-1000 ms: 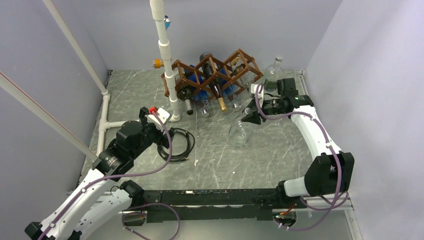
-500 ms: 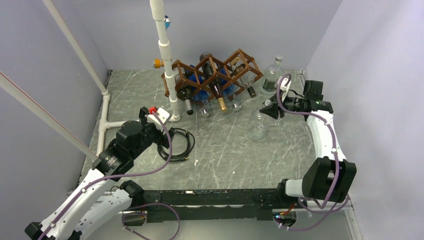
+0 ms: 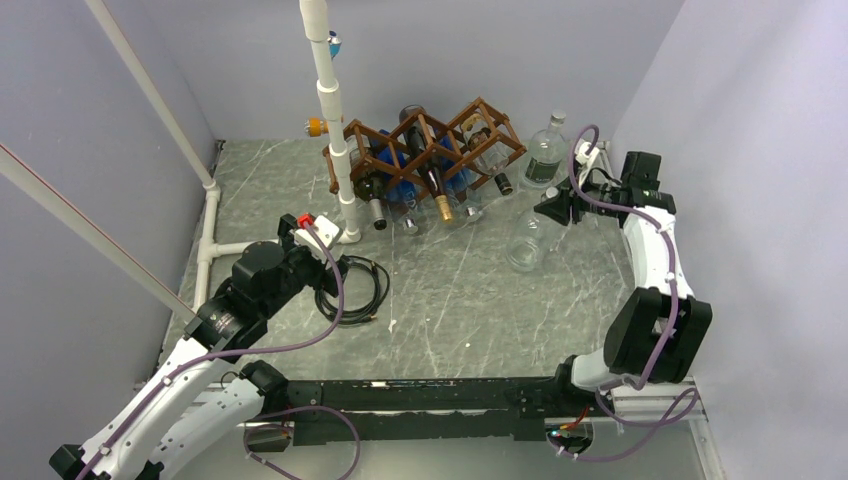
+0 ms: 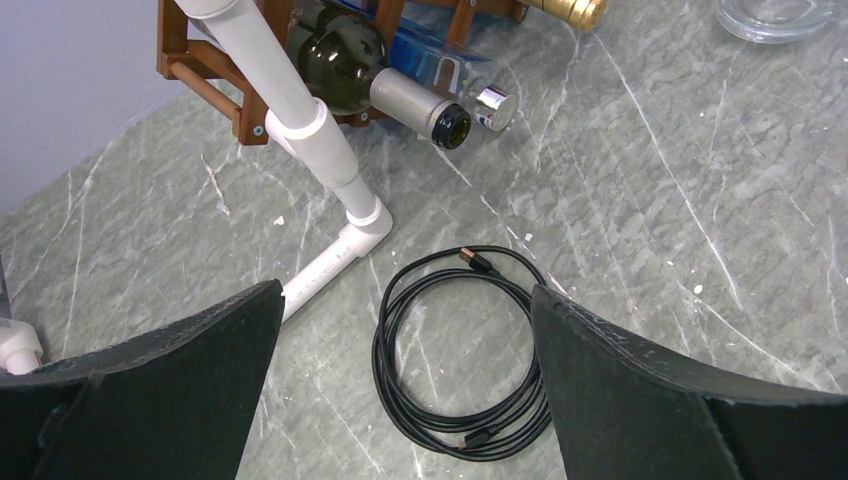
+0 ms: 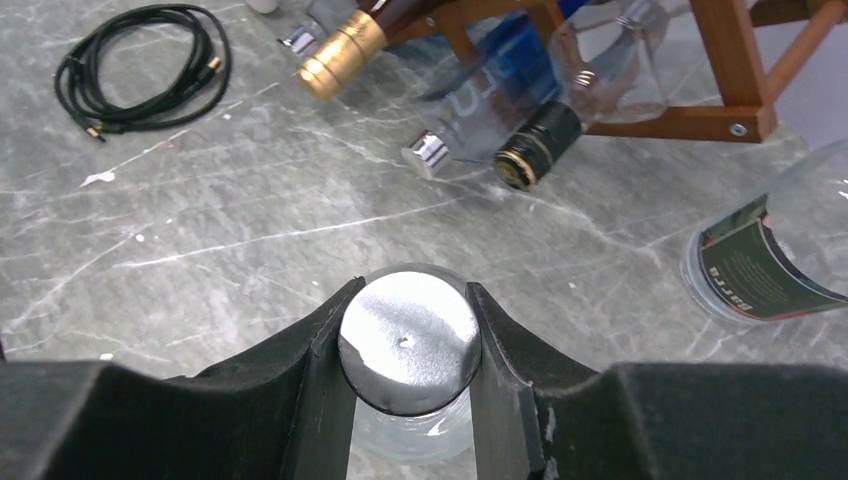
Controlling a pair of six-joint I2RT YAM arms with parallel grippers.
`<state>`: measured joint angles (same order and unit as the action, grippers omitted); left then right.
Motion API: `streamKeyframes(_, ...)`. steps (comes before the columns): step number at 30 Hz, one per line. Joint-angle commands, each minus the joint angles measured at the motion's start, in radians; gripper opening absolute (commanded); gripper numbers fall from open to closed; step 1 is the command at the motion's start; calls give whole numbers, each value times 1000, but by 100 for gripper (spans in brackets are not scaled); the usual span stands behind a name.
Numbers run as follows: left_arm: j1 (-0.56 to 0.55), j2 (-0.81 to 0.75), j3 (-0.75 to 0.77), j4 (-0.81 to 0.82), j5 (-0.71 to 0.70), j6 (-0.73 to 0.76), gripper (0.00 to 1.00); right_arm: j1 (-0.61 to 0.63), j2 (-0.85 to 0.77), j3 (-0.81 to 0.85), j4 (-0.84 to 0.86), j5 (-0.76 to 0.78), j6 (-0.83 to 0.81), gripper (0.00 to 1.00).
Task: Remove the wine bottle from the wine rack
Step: Move the wine bottle to the corner of the board.
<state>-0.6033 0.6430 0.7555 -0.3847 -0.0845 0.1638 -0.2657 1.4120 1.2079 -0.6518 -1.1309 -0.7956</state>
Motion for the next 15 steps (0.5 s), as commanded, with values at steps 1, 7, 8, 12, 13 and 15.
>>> streamKeyframes(1, 5, -14, -5, 41, 4, 3, 100, -19, 22, 128, 71, -64, -13, 0)
streamKeyframes(7, 5, -17, -5, 41, 4, 5, 99, -53, 47, 137, 196, -1, 76, 0)
streamKeyframes(8, 6, -18, -5, 40, 6, 4, 100, -58, 52, 138, 217, 5, 91, 0)
streamKeyframes(12, 6, -20, -5, 41, 5, 5, 99, -71, 86, 167, 281, 49, 134, 0)
streamKeyframes(13, 6, -19, -5, 41, 6, 5, 99, -73, 98, 177, 291, 59, 146, 0)
streamKeyframes(15, 7, -19, -5, 41, 5, 5, 100, -77, 123, 201, 308, 82, 165, 0)
